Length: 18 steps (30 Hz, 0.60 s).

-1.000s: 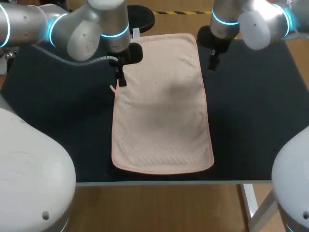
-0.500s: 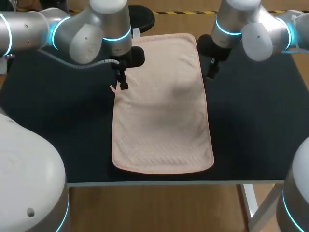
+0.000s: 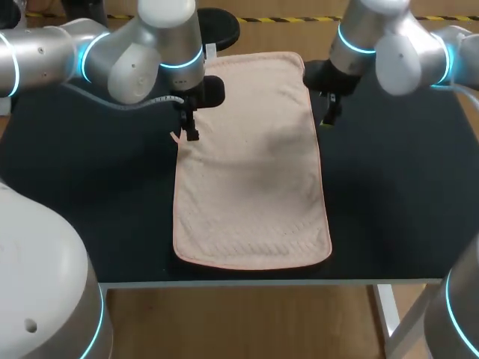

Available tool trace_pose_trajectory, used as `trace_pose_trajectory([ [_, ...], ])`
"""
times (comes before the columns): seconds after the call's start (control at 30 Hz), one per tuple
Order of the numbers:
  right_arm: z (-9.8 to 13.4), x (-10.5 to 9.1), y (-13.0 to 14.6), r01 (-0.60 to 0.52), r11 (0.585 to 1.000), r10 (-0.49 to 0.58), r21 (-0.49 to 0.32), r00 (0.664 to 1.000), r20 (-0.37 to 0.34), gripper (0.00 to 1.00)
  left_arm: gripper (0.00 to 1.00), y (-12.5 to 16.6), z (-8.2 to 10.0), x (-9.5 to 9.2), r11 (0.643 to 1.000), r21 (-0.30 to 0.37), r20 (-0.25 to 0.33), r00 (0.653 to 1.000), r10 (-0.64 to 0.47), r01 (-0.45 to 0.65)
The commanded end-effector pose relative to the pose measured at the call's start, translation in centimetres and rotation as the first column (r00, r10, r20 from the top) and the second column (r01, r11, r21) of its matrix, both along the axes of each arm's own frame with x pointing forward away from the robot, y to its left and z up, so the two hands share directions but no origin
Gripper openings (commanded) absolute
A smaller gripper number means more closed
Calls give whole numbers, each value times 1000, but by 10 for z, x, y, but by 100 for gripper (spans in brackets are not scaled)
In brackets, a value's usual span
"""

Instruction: Fold the towel

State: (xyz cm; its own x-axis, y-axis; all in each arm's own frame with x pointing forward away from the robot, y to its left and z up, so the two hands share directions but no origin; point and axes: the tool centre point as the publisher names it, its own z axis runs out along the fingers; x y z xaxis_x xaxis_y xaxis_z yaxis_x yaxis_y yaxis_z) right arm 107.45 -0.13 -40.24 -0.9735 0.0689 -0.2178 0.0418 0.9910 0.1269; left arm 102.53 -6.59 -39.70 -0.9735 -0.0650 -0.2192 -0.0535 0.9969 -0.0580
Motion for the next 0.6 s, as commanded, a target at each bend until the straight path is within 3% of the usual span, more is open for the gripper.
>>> trace_pose_trajectory([
  [0.03, -5, 11, 7, -17, 1000, 17, -4, 999, -29, 100, 100, 0, -2, 1, 1000, 0, -3, 1000, -7, 7],
  [0.6, -24, 2, 31, -56, 998, 56, 6, 993, -105, 100, 100, 3, -14, 1, 1000, -9, -27, 999, -30, 30],
])
